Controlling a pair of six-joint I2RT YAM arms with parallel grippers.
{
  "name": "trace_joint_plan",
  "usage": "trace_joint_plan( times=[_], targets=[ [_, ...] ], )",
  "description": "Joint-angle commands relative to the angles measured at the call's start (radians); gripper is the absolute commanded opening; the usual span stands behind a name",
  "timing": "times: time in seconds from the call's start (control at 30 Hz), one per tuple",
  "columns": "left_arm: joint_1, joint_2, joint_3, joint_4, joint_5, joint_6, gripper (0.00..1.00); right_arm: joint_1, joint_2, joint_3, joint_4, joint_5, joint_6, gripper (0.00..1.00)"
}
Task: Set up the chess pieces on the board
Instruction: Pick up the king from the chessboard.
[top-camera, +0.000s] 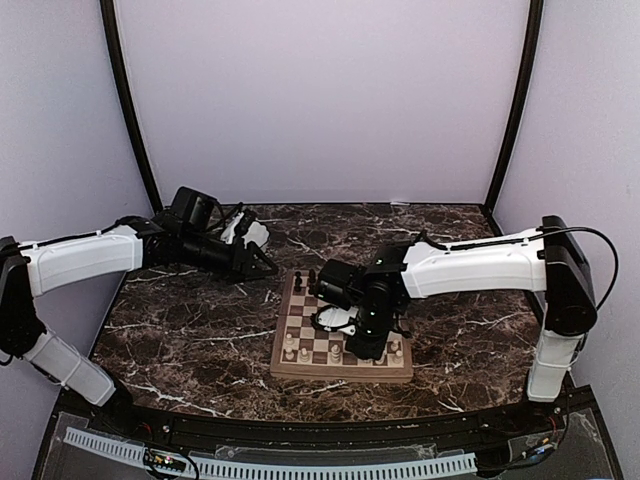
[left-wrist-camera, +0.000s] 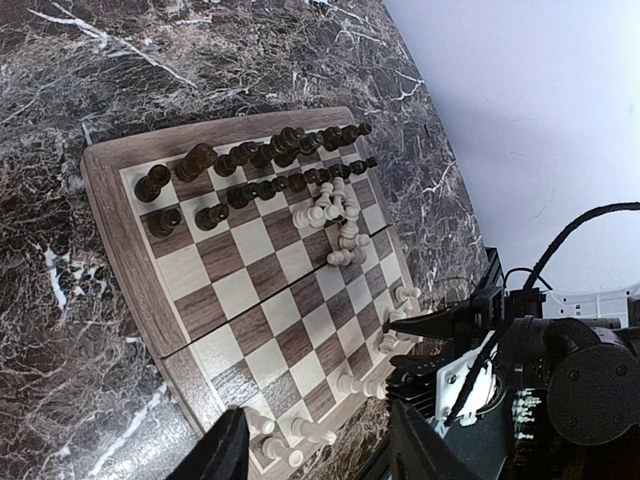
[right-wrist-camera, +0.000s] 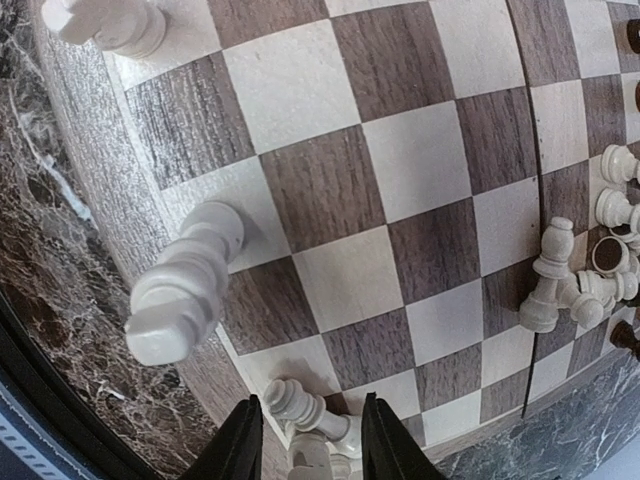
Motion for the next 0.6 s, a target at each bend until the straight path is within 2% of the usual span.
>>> trace_joint_plan(
  times=[0.0,0.33,0.57],
  targets=[
    [0.004,0.007,0.031,0.019,0.022,0.016,0.5,-0.003,-0.013,0.006,-0.009,0.033,-0.003,0.35],
    [0.005,0.025,0.042,0.026,0.03,0.009,0.5,-0.009,-0.022,-0.013,0.003,-0.047,-0.013,0.35],
    [0.004,0.021,0.028,0.033,0.03,-0.003,0.5,-0.009,-0.023,-0.041,0.004,-0.016,-0.006,0.36]
  ],
)
